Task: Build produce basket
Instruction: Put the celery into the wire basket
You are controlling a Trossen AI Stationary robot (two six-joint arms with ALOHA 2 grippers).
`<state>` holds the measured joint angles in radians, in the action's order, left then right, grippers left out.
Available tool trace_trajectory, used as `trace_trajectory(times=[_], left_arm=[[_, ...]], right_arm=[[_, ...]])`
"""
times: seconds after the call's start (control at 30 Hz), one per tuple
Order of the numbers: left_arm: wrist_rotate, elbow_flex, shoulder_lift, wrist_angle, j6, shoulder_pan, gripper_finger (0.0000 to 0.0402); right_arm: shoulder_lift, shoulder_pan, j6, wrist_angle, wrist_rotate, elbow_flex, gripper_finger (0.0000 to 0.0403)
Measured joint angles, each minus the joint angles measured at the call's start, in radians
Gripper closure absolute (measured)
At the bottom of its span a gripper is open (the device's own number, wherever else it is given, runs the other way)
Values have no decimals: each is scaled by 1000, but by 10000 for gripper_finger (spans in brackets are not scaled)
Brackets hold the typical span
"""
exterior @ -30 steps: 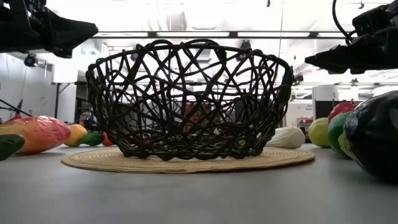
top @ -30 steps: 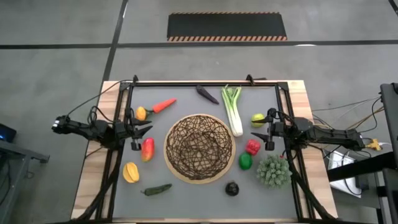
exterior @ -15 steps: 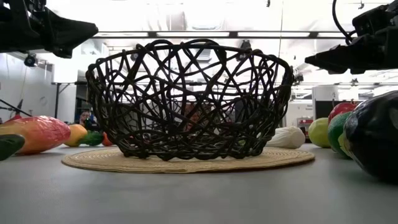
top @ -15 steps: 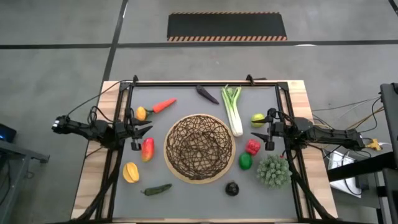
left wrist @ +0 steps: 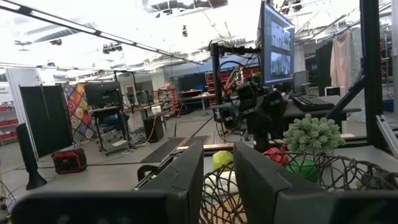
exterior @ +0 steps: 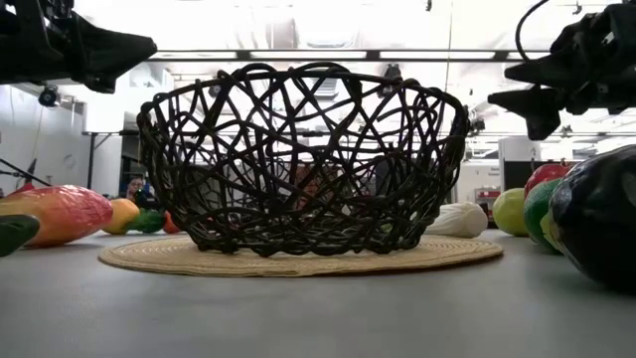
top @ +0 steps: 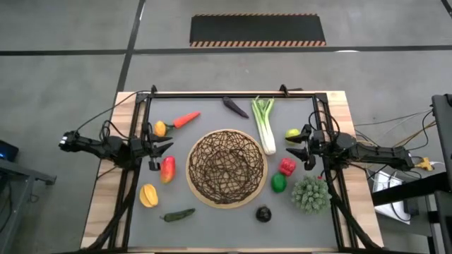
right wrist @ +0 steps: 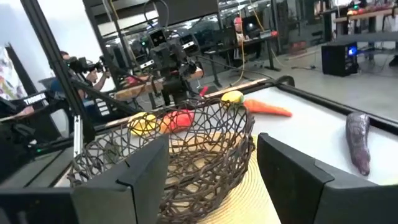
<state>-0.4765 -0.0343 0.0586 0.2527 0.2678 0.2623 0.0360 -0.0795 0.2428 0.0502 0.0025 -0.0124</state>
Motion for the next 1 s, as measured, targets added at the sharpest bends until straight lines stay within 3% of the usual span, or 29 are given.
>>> trace_trajectory(times=[0.07,0.2,0.37,0.73,1.0], left_arm=[[3,0,0,0,-79,0,332],[10,0,4,16,-473,0,332],[-5,-1,4,44,-603,0,332],[-39,0,5,69,-479,0,332],[-99,0,24,385,-149,0,332]], right_arm=[[0,0,0,11,0,0,174],[-1,0,1,47,0,0,174],[-1,0,0,146,7,0,174],[-1,0,-24,173,31,0,174],[6,0,106,203,222,0,174]])
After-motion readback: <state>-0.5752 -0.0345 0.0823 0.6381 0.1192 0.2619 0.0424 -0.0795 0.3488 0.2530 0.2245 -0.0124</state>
